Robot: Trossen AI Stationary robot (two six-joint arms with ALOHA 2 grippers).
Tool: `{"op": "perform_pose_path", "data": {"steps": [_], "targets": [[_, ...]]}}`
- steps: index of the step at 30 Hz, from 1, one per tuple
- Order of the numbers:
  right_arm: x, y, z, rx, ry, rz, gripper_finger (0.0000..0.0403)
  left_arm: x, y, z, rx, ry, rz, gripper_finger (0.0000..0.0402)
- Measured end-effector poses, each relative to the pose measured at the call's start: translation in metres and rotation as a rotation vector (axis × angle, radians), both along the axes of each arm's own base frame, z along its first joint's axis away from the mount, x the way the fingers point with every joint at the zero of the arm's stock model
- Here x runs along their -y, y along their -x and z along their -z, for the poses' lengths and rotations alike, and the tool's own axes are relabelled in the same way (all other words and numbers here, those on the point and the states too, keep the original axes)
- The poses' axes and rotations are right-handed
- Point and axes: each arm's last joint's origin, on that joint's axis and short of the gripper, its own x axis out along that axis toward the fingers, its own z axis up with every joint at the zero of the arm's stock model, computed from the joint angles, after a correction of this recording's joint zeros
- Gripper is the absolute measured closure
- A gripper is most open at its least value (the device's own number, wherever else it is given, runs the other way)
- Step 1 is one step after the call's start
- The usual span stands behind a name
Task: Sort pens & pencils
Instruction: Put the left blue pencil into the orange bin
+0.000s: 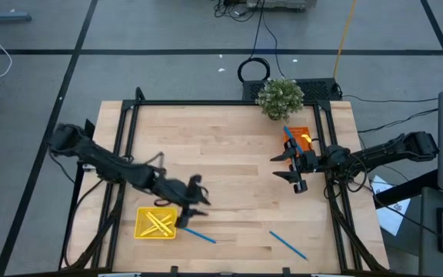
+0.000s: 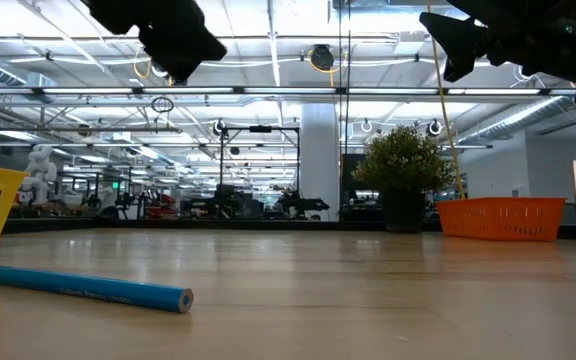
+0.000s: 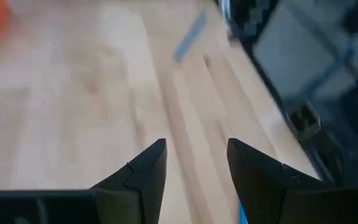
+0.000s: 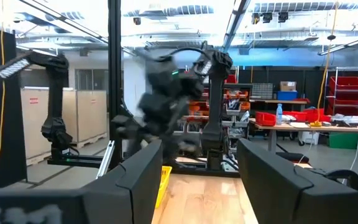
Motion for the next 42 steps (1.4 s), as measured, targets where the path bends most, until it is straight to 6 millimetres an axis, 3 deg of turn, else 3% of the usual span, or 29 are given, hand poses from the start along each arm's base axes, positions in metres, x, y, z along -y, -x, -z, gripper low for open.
{"op": "perform_pose_path", "data": {"steps": [11,16,22,33,42], "targets": [[0.0,0.0,0.0,-0.001,0.0,0.001,0.0204,0.093,-0.031,0.025,-0.244,-0.137,0.22,0.0227],[0.0,0.0,0.0,0.0,0.0,0.002,0.0204,0.119,-0.049,0.048,-0.322,-0.212,0.231,0.0227],[0.0,0.0,0.0,-0.004,-0.022,-0.005,0.0204,0.118,-0.07,0.072,-0.373,-0.365,0.139,0.0227],[0.0,0.0,0.001,-0.012,-0.024,-0.006,0.0204,0.11,-0.074,0.077,-0.437,-0.3,0.186,0.0227],[0.0,0.0,0.001,-0.013,-0.024,-0.005,0.0204,0.111,-0.08,0.1,-0.438,-0.294,0.175,0.0227]]}}
